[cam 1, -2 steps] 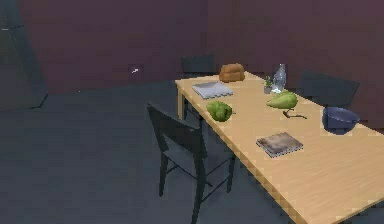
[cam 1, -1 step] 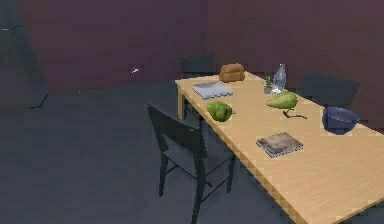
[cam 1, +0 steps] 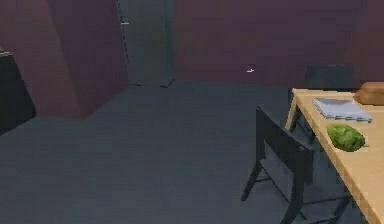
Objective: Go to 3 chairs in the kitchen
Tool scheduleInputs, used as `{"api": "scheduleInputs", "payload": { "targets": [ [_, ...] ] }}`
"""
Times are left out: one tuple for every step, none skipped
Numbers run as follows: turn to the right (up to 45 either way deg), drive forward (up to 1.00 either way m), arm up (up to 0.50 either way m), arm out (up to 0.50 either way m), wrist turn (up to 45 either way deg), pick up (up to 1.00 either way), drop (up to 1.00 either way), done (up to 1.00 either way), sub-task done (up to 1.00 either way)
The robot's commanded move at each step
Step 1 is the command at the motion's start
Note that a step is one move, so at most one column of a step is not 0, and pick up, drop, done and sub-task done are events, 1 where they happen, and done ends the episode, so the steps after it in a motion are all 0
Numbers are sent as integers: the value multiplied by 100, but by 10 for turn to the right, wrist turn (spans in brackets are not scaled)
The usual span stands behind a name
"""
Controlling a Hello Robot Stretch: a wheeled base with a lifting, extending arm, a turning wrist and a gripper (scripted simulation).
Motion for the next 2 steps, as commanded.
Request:
{"api": "scheduleInputs", "payload": {
  "targets": [
    [0, 100, 0, 0, 0, 0, 0, 0, 0],
    [-30, 0, 0, 0, 0, 0, 0, 0, 0]
  ]
}}
